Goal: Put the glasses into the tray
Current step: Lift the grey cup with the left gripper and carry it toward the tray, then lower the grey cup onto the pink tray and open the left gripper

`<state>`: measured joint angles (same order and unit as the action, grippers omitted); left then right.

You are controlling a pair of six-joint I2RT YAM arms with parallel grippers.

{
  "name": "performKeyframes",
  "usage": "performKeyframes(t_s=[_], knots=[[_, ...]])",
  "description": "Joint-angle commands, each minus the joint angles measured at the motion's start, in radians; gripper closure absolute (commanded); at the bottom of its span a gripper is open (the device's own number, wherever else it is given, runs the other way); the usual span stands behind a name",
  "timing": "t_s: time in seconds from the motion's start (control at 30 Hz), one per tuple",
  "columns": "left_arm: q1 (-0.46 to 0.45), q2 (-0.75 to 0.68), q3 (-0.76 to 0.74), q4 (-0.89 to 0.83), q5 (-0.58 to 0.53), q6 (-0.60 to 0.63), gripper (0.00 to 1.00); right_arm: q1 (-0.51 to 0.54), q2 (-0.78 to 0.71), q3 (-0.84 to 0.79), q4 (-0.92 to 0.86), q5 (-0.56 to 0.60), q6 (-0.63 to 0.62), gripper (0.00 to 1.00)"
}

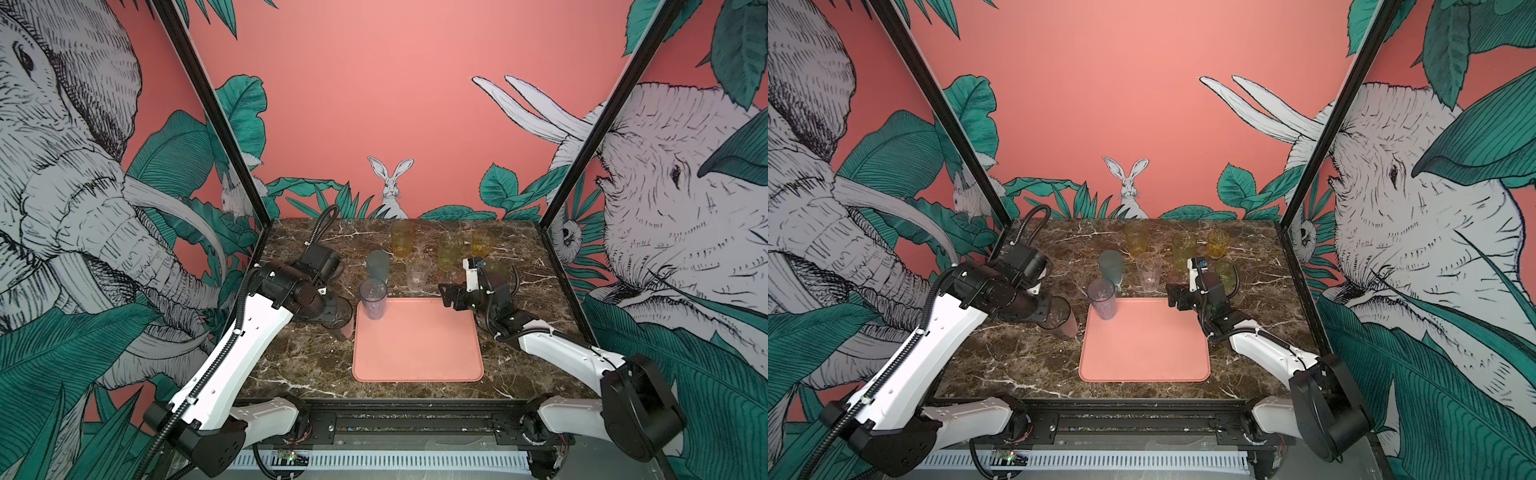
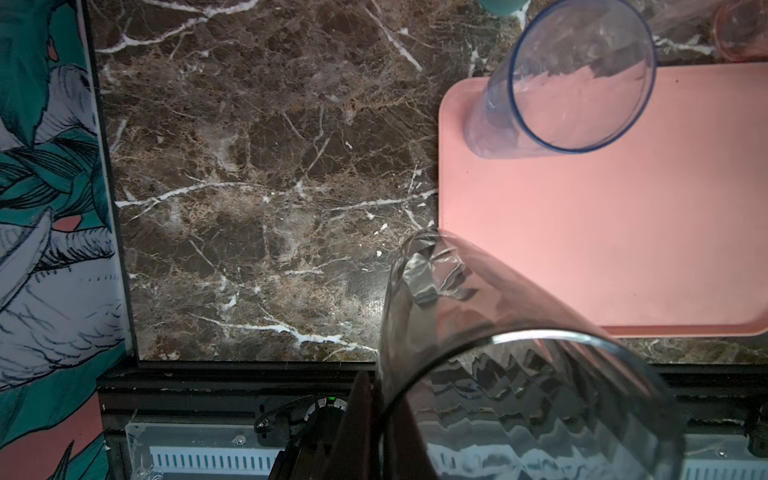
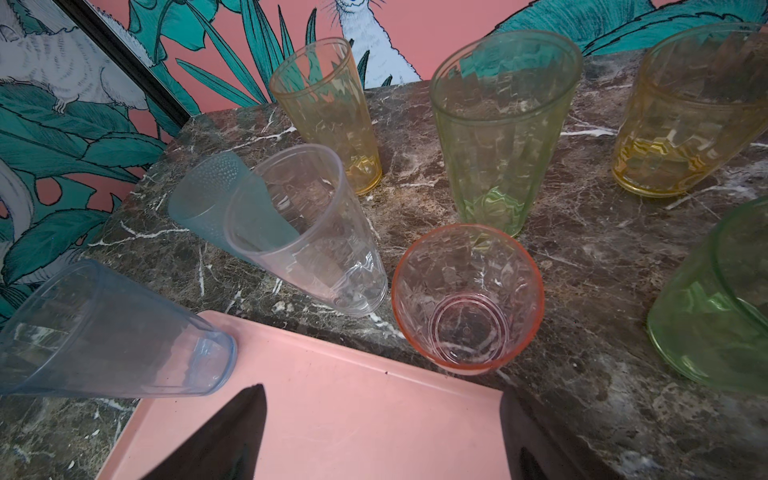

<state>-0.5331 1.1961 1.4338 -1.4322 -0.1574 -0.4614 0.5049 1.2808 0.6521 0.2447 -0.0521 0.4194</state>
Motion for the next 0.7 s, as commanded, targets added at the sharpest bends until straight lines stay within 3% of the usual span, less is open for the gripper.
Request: performKeyframes(t_s=[0.0,0.67], knots=[[-0.026,-0.021,-0.030,0.027,0.009,-0.027,1.00,-0.001,0.006,0.003,0.038,0.013,0.001,0.10],[-0.109,0.014,-0.207,0.272,0.066,-0.046,1.00,-0.002,0.012,0.006,0.033,0.014,0.000,0.10]])
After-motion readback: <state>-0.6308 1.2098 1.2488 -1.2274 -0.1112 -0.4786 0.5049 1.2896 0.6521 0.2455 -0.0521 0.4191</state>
